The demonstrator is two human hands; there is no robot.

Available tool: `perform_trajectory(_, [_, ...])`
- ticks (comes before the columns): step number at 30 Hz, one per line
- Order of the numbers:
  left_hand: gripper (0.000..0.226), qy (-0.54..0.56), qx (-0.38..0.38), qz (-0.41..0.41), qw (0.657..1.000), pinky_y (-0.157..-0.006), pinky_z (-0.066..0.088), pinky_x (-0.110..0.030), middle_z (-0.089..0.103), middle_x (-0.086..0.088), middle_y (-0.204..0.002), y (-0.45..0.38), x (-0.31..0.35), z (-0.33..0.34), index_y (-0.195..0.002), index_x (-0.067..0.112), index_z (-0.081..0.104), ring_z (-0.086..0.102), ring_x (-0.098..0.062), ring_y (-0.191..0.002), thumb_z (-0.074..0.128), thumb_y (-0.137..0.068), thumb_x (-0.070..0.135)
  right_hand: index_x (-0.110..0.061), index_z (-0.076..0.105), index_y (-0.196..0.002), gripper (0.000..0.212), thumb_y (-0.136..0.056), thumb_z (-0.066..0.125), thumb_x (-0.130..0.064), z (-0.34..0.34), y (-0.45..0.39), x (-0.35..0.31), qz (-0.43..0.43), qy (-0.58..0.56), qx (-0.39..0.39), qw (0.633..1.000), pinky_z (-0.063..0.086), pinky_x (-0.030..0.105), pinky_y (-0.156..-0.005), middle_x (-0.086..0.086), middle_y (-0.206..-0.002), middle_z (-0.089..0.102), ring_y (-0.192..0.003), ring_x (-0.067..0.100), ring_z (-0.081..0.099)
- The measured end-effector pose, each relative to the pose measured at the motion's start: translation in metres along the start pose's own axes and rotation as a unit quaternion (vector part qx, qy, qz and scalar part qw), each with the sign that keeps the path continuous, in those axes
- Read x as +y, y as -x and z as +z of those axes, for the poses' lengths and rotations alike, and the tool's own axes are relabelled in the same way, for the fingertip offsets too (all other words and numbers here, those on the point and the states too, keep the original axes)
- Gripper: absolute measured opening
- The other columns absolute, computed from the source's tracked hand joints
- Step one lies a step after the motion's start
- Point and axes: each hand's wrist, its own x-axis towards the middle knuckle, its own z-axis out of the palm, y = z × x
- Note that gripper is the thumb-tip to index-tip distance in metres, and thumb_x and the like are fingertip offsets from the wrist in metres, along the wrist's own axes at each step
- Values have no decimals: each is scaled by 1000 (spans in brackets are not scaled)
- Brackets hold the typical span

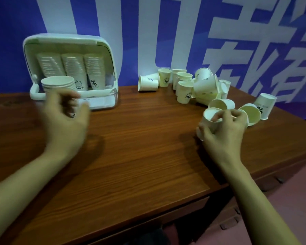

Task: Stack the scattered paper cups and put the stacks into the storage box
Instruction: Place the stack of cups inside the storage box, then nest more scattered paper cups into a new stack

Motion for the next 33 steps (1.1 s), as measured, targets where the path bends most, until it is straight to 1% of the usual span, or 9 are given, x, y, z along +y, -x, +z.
perform_trajectory(2, [32,33,-151,-24,988,-77,45,-14,61,12,-94,23,23,30,-105,33,59,57,5,-82,78,-79,32,-14,52,-104,38,-80,82,-21,11,0,-21,9,-106,-39,994,42,7,-79,4,-117,44,-103,15,51])
perform_trajectory(5, [95,124,-346,-244,897,-89,50,-24,71,6,-120,40,28,65,-137,24,55,68,-6,-109,90,-54,56,-20,45,-119,56,-79,84,-20,31,-3,-57,85,-296,-136,942,54,12,-72,-2,-115,50,-98,10,58])
perform_trajectory(9, [79,313,-294,-375,822,-99,55,-34,78,-4,-120,29,29,89,-134,10,62,73,-16,-111,95,-67,35,-29,53,-108,49,-72,86,-32,57,-9,-61,88,-230,-289,925,63,36,-71,-1,-113,59,-99,18,66])
perform_trajectory(13, [121,252,-219,-303,892,-95,53,-31,66,-2,-139,10,13,100,-153,16,46,63,-15,-126,100,-49,47,-26,60,-107,34,-81,82,-31,59,0,-52,5,-89,-378,921,54,23,-85,-13,-106,64,-97,2,62])
perform_trajectory(16, [97,100,-234,-159,954,-92,54,-26,64,9,-130,16,6,105,-142,20,55,63,-6,-118,98,-58,41,-26,62,-119,38,-85,78,-31,41,-10,-35,-63,1,-319,946,46,23,-95,-12,-117,60,-109,6,56])
perform_trajectory(22, [94,89,-255,-159,950,-88,59,-34,70,8,-122,14,-14,110,-130,27,66,66,-13,-111,95,-49,64,-13,55,-133,46,-89,64,-22,-2,-49,28,-12,180,-43,983,43,48,-98,16,-125,63,-123,37,49])
perform_trajectory(26, [86,89,-266,-154,948,-88,64,-52,70,8,-123,16,-18,109,-126,35,71,68,-14,-111,89,-50,71,-12,53,-132,58,-95,49,-57,15,-39,56,-3,307,-127,943,40,57,-103,14,-137,57,-133,42,43])
perform_trajectory(30, [84,107,-251,-172,947,-96,61,-48,70,9,-126,15,-16,105,-126,34,71,65,-11,-116,89,-52,70,-17,57,-76,43,-92,59,-58,18,-30,34,-66,178,-26,982,47,52,-86,6,-102,62,-108,31,54])
perform_trajectory(33, [85,107,-247,-182,946,-97,60,-44,70,10,-125,16,-14,102,-126,33,71,64,-10,-116,88,-51,70,-16,57,-90,47,-85,65,-62,15,-22,29,-18,178,-46,983,44,57,-92,14,-126,51,-124,37,42])
